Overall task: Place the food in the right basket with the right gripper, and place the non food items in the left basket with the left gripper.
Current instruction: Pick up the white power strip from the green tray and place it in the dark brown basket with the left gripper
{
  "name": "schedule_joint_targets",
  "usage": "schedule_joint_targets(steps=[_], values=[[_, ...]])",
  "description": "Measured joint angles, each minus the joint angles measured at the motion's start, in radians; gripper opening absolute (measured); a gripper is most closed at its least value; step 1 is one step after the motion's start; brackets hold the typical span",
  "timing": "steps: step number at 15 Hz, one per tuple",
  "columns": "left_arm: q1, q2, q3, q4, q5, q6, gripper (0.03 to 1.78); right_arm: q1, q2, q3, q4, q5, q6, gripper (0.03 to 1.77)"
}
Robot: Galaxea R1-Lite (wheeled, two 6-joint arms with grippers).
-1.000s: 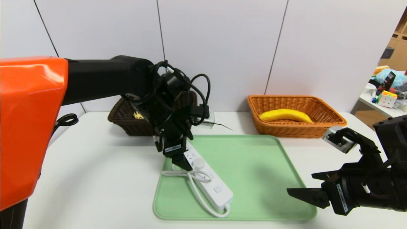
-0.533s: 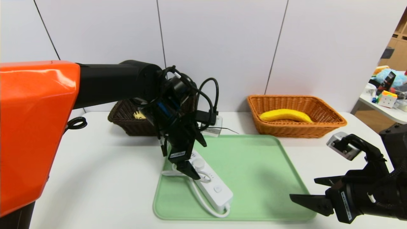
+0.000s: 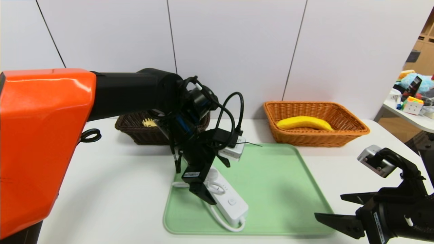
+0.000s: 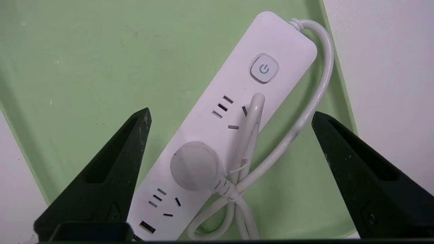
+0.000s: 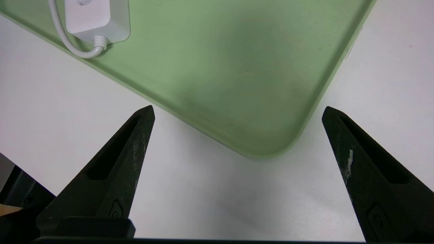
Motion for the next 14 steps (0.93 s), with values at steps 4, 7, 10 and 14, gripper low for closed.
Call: schedule_joint_targets(steps=[4,7,10,14], values=[[-0.001,0.013,0.000,0.002,0.005,0.051,1.69,0.000,-0.016,0.016,0.000,0.000,0.000,1.70],[-0.002,0.018,0.000,0.000,0.033,0.076,1.69,0.004,-0.024,0.023,-0.003,0.000,0.013,1.70],[-0.002,0.020,-0.001,0.011,0.049,0.080,1.69,0.006,-0.024,0.024,-0.006,0.001,0.013,1.70],[-0.002,0.030,0.000,0.027,0.075,0.100,1.69,0.006,-0.021,0.024,-0.007,0.001,0.013,1.70]])
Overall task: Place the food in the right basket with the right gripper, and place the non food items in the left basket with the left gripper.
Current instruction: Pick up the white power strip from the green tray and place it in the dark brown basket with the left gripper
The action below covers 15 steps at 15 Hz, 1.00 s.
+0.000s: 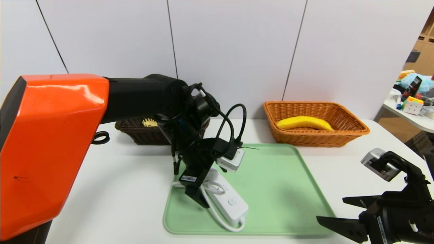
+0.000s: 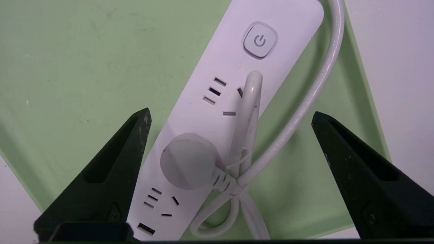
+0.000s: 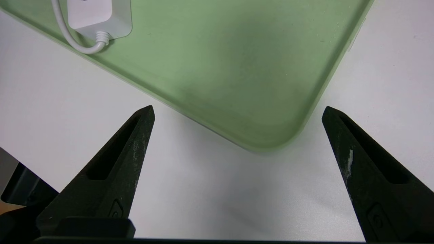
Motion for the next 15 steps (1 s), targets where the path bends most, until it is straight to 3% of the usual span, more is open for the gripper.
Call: schedule_joint_targets(steps=[6,15], values=[[0.000,0.022,-0.001,-0.004,0.039,0.006,1.69,0.000,0.001,0.011,-0.002,0.000,0.007,1.70],[0.001,0.051,-0.006,-0.009,0.039,-0.002,1.69,-0.002,0.008,0.014,-0.002,0.011,0.008,1.70]])
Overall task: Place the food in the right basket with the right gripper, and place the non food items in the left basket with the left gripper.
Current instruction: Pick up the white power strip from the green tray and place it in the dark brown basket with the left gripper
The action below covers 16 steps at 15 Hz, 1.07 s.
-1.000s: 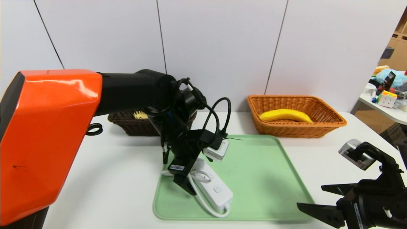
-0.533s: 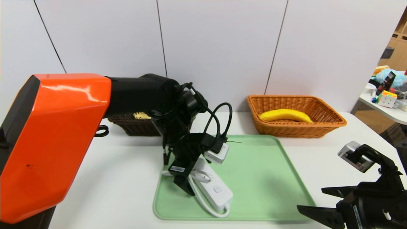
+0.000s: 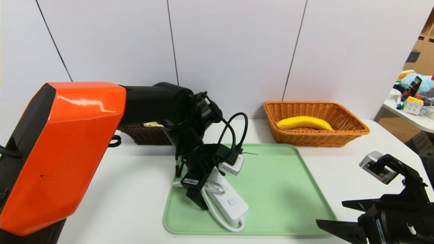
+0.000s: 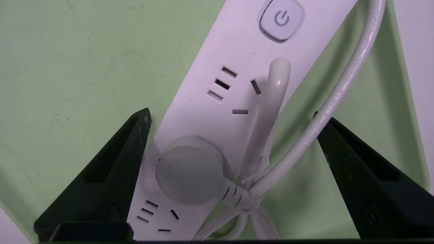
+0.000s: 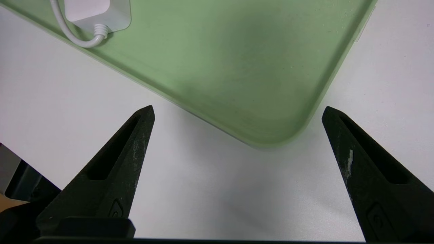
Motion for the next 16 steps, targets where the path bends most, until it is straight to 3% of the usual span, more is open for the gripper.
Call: schedule_joint_targets(steps=[16], values=[[0.008,0.013,-0.005,-0.002,-0.006,-0.086,1.69,-0.001,0.011,-0.005,-0.002,0.003,0.000,1.70]])
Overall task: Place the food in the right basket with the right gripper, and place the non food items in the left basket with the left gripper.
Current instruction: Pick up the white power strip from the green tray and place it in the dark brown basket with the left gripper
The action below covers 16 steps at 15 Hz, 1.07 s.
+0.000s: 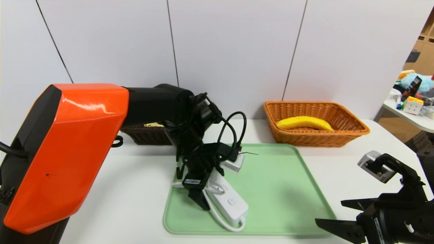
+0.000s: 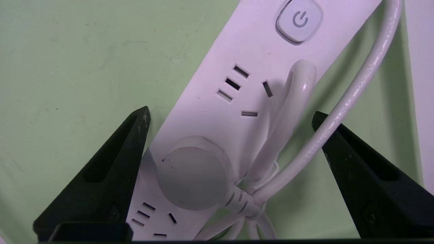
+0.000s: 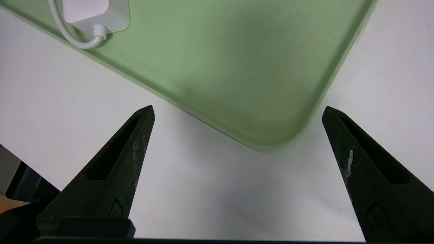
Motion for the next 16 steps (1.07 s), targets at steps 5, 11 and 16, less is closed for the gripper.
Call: schedule_joint_targets(steps=[5,11,16], values=[[0.000,0.000,-0.001,-0.007,-0.002,-0.015,1.69,0.000,0.000,-0.003,-0.001,0.012,0.000,1.70],[0.000,0.001,-0.002,-0.017,-0.003,-0.013,1.43,0.001,0.001,-0.003,-0.001,0.012,0.000,1.70],[-0.001,0.001,-0.002,-0.043,-0.008,-0.013,0.99,0.001,0.000,-0.004,-0.001,0.013,0.000,1.70]])
